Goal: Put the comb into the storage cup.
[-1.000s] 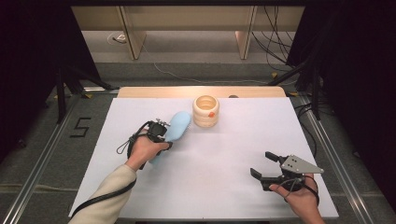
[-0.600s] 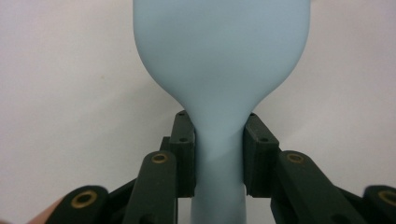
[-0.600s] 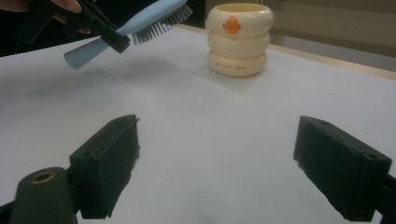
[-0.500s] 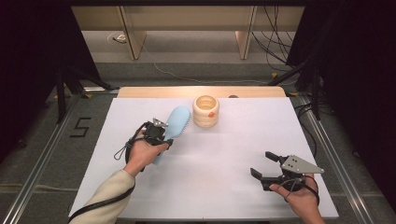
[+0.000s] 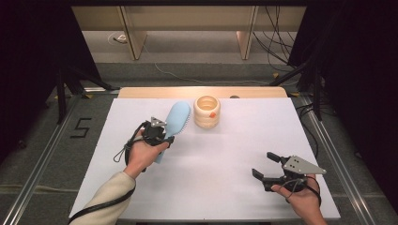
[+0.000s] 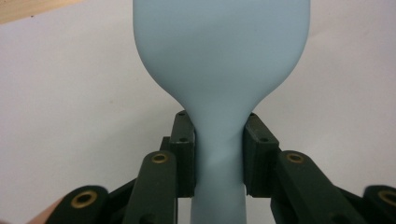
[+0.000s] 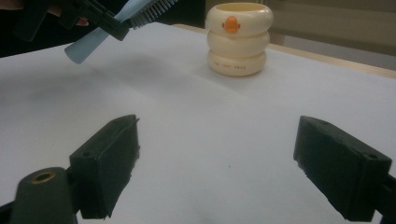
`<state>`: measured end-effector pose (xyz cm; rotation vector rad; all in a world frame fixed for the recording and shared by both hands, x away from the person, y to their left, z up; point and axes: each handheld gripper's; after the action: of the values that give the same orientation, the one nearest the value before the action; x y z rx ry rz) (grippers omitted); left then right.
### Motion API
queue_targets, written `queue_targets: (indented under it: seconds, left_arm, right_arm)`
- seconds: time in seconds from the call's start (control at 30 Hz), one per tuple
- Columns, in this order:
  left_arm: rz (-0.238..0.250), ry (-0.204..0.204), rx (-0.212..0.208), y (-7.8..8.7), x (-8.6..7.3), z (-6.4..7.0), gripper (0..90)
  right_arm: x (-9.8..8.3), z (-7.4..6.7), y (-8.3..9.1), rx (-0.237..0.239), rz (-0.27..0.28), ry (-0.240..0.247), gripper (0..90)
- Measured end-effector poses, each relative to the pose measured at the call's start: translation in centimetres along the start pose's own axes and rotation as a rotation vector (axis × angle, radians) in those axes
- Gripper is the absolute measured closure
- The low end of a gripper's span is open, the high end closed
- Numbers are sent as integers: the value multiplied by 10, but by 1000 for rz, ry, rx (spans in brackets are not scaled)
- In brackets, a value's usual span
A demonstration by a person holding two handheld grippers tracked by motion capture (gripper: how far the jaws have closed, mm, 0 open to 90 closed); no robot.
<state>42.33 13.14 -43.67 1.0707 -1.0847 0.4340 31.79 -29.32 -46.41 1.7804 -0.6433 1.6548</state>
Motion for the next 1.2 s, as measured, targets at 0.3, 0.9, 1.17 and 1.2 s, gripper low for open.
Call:
queue_targets:
  seconds: [0.3, 0.9, 1.17, 1.2]
  left_arm:
    - [43, 18, 2, 3, 2, 2, 692]
    - [121, 17, -5, 11, 11, 9, 692]
    - [148, 27, -8, 13, 14, 11, 692]
    - [152, 28, -7, 14, 14, 12, 692]
  right_arm:
    - [0, 0, 0, -1, 3, -1, 152]
    - [0, -1, -1, 0, 3, 0, 151]
    - [0, 0, -3, -4, 5, -4, 151]
    - [0, 0, -3, -3, 5, -2, 151]
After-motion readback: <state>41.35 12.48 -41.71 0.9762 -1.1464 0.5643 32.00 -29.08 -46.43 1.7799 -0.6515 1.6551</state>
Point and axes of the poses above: each handheld gripper's, and its own axes: y roughly backward along the jaws, x roughly out of its top, z roughly to its right, and after that the axes turned 14 degrees about z, right-handed
